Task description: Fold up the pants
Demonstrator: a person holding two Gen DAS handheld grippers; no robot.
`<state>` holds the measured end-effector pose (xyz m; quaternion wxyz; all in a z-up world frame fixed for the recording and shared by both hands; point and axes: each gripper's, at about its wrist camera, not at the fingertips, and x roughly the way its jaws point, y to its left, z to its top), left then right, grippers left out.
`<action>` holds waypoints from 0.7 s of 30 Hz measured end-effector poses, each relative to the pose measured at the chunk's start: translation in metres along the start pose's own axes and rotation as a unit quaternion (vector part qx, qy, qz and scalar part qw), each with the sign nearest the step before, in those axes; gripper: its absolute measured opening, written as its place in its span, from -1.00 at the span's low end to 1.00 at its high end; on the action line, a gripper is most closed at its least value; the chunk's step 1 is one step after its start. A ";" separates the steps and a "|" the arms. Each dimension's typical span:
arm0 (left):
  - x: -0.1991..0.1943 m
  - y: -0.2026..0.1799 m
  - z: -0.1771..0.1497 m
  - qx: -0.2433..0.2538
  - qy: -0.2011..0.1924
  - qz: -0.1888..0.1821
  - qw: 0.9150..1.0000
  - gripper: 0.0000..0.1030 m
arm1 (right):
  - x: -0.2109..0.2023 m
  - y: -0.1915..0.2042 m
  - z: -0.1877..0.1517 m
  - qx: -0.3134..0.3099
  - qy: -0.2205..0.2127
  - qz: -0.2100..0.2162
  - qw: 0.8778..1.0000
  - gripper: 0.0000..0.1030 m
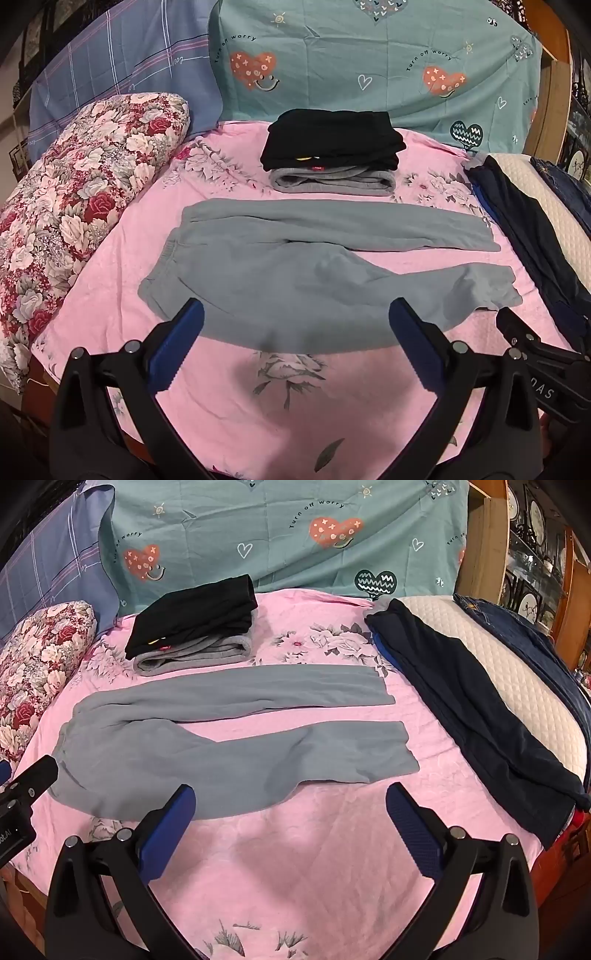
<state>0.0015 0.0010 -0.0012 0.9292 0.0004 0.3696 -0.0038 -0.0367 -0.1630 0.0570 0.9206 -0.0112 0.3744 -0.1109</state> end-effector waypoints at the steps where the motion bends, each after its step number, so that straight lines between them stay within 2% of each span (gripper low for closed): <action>1: 0.001 0.001 0.000 -0.001 0.003 -0.001 1.000 0.96 | 0.000 0.000 0.000 0.000 -0.003 0.000 1.000 0.97; 5: 0.005 0.003 0.002 -0.003 0.014 -0.002 1.000 0.96 | 0.000 0.000 0.000 0.000 -0.001 0.000 1.000 0.97; 6: -0.001 -0.003 0.000 0.000 0.000 0.006 1.000 0.96 | 0.000 0.000 0.000 0.000 -0.001 0.001 1.000 0.97; 21: 0.007 0.004 -0.005 0.000 0.010 0.002 1.000 0.96 | 0.005 0.000 -0.006 0.002 0.001 0.002 1.000 0.97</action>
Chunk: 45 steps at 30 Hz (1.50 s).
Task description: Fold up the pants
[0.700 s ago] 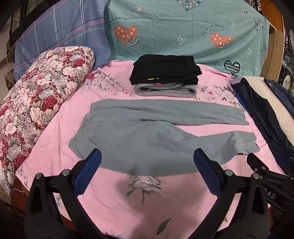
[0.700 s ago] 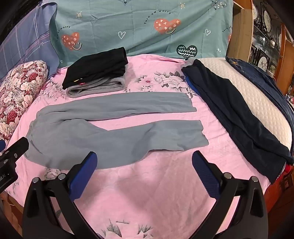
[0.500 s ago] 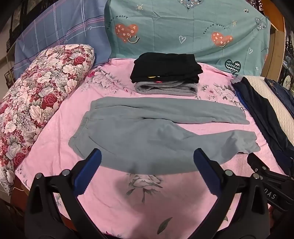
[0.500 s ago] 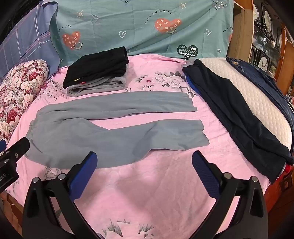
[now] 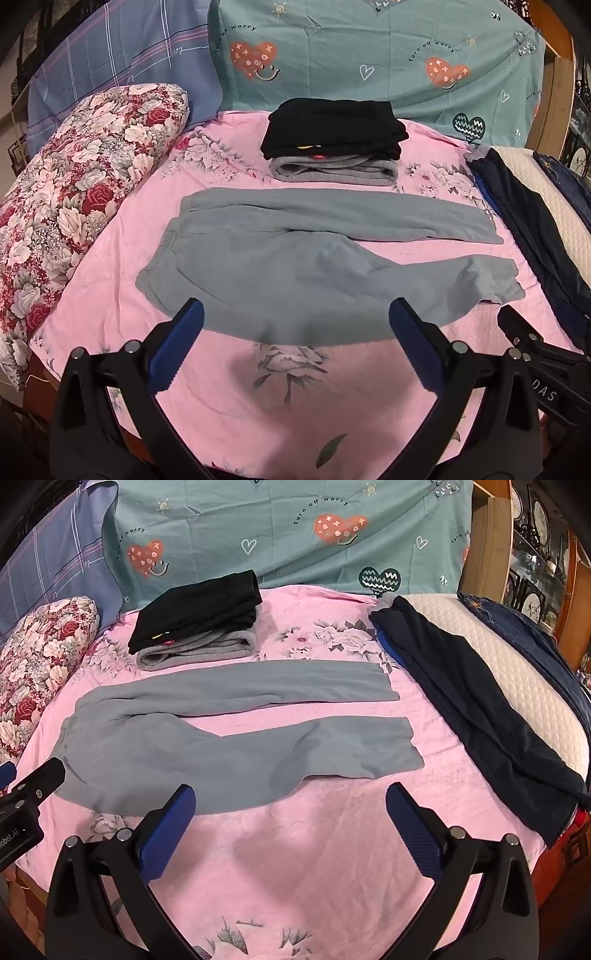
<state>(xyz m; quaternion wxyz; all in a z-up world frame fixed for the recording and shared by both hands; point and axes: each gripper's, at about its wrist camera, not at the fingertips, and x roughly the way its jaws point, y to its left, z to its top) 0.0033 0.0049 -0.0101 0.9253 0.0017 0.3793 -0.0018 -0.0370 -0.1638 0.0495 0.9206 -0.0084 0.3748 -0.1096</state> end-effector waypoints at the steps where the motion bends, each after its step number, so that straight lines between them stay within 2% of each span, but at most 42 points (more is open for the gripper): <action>1: 0.001 0.000 0.000 0.000 0.001 0.000 1.000 0.96 | 0.001 -0.001 0.000 0.000 0.000 0.001 1.000 0.97; 45: -0.001 -0.001 -0.003 -0.002 0.007 0.000 1.000 0.96 | -0.002 0.000 0.000 -0.007 0.004 0.004 1.000 0.97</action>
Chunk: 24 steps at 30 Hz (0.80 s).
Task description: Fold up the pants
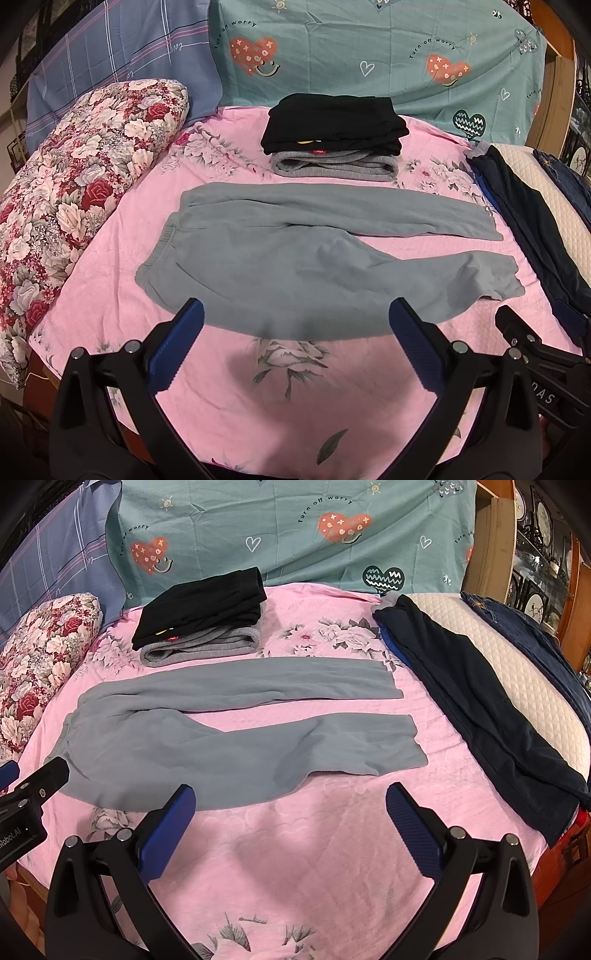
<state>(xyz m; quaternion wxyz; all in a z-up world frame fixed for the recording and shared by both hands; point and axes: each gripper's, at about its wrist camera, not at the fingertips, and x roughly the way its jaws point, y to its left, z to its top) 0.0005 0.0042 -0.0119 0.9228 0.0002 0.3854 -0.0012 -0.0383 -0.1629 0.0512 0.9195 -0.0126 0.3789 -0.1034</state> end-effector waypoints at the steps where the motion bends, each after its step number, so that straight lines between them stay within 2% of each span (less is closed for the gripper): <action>1: 0.000 0.000 0.000 0.000 0.000 0.000 1.000 0.96 | 0.000 0.000 0.000 0.000 0.000 0.000 1.000 0.97; 24: 0.001 -0.002 0.000 0.003 0.001 -0.001 1.000 0.96 | 0.001 0.001 0.000 0.000 0.001 0.000 1.000 0.97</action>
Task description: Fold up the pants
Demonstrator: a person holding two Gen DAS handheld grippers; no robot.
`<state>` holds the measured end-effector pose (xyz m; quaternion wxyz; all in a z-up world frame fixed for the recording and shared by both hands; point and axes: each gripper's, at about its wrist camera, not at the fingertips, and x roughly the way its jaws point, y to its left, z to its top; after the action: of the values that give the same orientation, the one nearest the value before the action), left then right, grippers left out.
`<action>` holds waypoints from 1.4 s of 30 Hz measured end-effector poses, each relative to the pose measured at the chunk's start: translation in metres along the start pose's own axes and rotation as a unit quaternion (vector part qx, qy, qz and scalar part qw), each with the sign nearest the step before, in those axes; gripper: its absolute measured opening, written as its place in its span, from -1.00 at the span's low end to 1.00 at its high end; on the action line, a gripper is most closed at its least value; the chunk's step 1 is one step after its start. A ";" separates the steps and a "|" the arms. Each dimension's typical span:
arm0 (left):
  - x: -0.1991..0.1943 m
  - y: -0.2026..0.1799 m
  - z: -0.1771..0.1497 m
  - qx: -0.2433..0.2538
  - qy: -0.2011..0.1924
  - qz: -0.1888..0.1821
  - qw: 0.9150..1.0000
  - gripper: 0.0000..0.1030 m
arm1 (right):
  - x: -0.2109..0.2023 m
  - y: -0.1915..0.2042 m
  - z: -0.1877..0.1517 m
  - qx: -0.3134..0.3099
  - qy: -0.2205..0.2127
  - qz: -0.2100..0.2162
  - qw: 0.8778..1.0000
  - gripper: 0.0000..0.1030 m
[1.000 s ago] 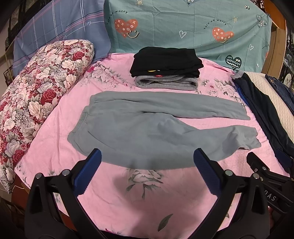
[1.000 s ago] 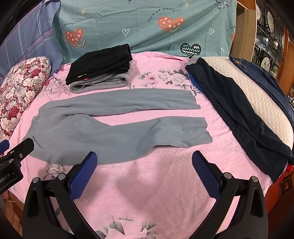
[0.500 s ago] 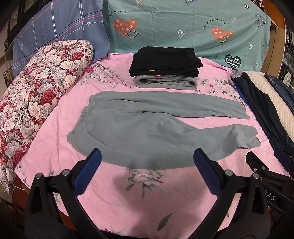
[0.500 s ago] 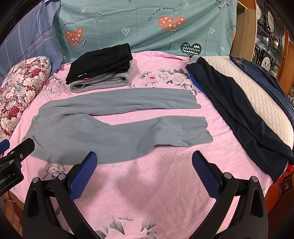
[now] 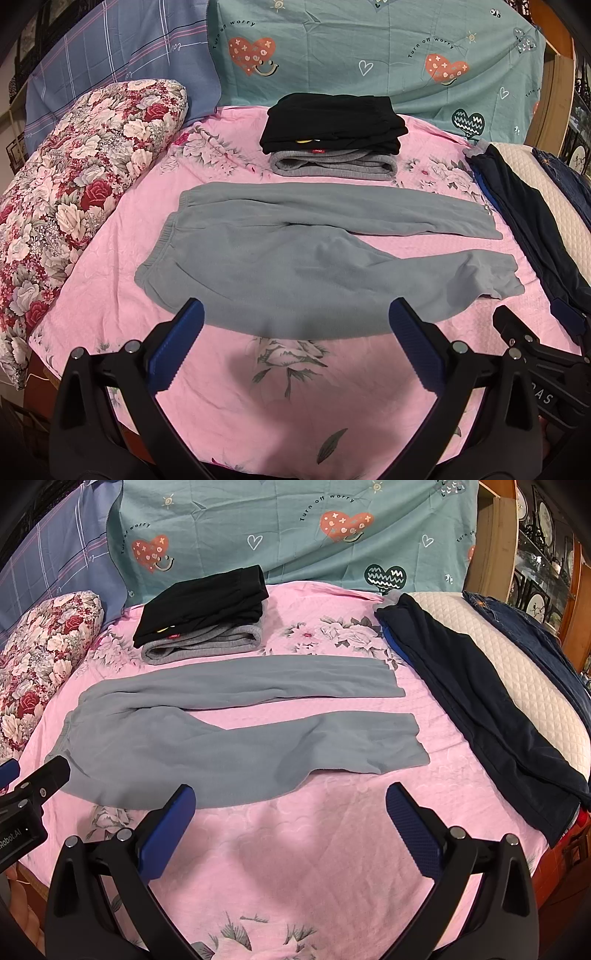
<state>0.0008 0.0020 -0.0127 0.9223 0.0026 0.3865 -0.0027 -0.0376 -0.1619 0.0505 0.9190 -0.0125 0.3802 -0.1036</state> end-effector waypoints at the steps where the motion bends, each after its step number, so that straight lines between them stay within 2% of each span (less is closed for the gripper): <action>1: 0.000 0.000 0.000 0.000 0.000 0.000 1.000 0.96 | 0.000 0.000 0.000 0.000 0.000 0.000 1.000 0.97; 10: 0.005 0.000 -0.001 0.002 0.006 0.002 1.000 0.96 | 0.001 0.001 -0.002 0.000 0.002 0.000 1.000 0.97; 13: 0.022 0.001 -0.004 -0.001 0.038 -0.015 0.999 0.96 | 0.006 0.003 -0.005 -0.001 0.006 0.002 1.000 0.97; 15: 0.047 0.009 -0.009 -0.021 0.095 -0.046 0.994 0.96 | 0.014 -0.001 -0.005 0.003 0.016 0.003 1.000 0.97; 17: 0.072 0.027 -0.016 -0.052 0.139 -0.057 0.987 0.96 | 0.022 -0.010 -0.006 0.013 0.029 0.000 0.999 0.97; 18: 0.080 0.038 -0.018 -0.070 0.149 -0.057 0.985 0.96 | 0.026 -0.016 -0.006 0.020 0.036 -0.002 0.999 0.97; 20: 0.093 0.066 -0.018 -0.118 0.157 -0.056 0.979 0.96 | 0.034 -0.027 -0.008 0.035 0.051 -0.006 0.998 0.97; 24: 0.122 0.135 -0.012 -0.228 0.161 -0.052 0.959 0.95 | 0.041 -0.038 -0.011 0.052 0.066 -0.006 0.996 0.97; 27: 0.142 0.167 -0.009 -0.270 0.171 -0.058 0.946 0.94 | 0.042 -0.037 -0.010 0.048 0.070 -0.001 0.996 0.97; 31: 0.152 0.186 -0.001 -0.297 0.165 -0.078 0.937 0.91 | 0.042 -0.035 -0.009 0.040 0.070 0.000 0.997 0.97; 32: 0.154 0.188 0.001 -0.301 0.164 -0.077 0.936 0.83 | 0.041 -0.037 -0.009 0.042 0.070 -0.001 0.997 0.97; 33: 0.158 0.193 0.005 -0.304 0.159 -0.069 0.937 0.40 | 0.042 -0.039 -0.008 0.045 0.070 -0.003 0.997 0.97; 34: 0.163 0.197 0.008 -0.303 0.160 -0.064 0.937 -0.54 | 0.042 -0.042 -0.007 0.048 0.070 -0.005 0.996 0.97; 35: 0.174 0.201 0.009 -0.303 0.174 -0.062 0.935 -0.83 | 0.042 -0.047 -0.007 0.052 0.069 -0.009 0.996 0.97; 38: 0.184 0.224 0.004 -0.355 0.175 -0.114 0.911 -0.84 | 0.040 -0.061 -0.004 0.061 0.067 -0.025 0.996 0.97; 39: 0.181 0.227 0.001 -0.363 0.170 -0.114 0.909 -0.84 | 0.040 -0.068 -0.002 0.062 0.064 -0.034 0.995 0.97; 42: 0.165 0.228 -0.009 -0.364 0.145 -0.072 0.917 -0.86 | 0.040 -0.091 0.007 0.062 0.060 -0.064 0.994 0.97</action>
<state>0.1118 0.2296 -0.1356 0.7906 -0.3608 0.4894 0.0725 -0.0216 -0.2598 0.0372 0.8852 0.0264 0.4256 -0.1860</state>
